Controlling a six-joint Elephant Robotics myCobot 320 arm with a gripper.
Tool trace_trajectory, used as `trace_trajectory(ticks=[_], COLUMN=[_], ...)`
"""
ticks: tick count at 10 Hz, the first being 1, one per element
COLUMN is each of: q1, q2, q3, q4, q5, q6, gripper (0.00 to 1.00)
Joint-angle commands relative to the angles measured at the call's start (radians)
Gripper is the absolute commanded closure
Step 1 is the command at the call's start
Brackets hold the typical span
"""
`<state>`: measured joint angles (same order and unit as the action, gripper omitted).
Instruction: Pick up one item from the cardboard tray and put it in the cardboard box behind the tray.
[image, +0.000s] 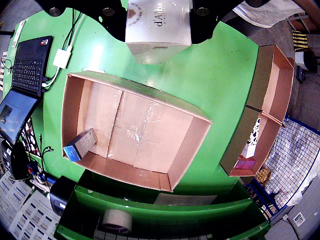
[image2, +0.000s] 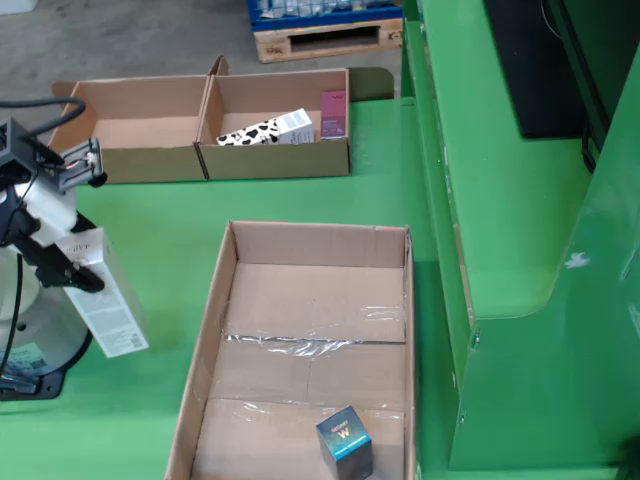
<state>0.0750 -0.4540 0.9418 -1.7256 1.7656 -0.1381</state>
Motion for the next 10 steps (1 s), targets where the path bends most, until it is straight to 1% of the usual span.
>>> trace_trajectory(ticks=[1, 2, 3, 5, 6, 7, 8, 9, 10], q1=[0.586, 0.77, 0.77, 1.091, 1.225, 1.327, 1.414, 1.414, 1.431], q2=[0.109, 0.141, 0.141, 0.244, 0.276, 0.329, 0.385, 0.385, 0.388], q3=[-0.035, -0.076, -0.076, -0.238, -0.342, -0.492, -0.648, -0.648, -0.72], q4=[0.002, 0.015, 0.015, 0.062, 0.12, 0.209, 0.305, 0.305, 0.381], q5=[-0.116, -0.172, -0.172, -0.272, -0.31, -0.341, -0.363, -0.363, -0.351], q6=[0.256, 0.359, 0.359, 0.546, 0.615, 0.656, 0.676, 0.676, 0.643], gripper=[1.0, 1.0, 1.0, 1.0, 1.0, 1.0, 1.0, 1.0, 1.0])
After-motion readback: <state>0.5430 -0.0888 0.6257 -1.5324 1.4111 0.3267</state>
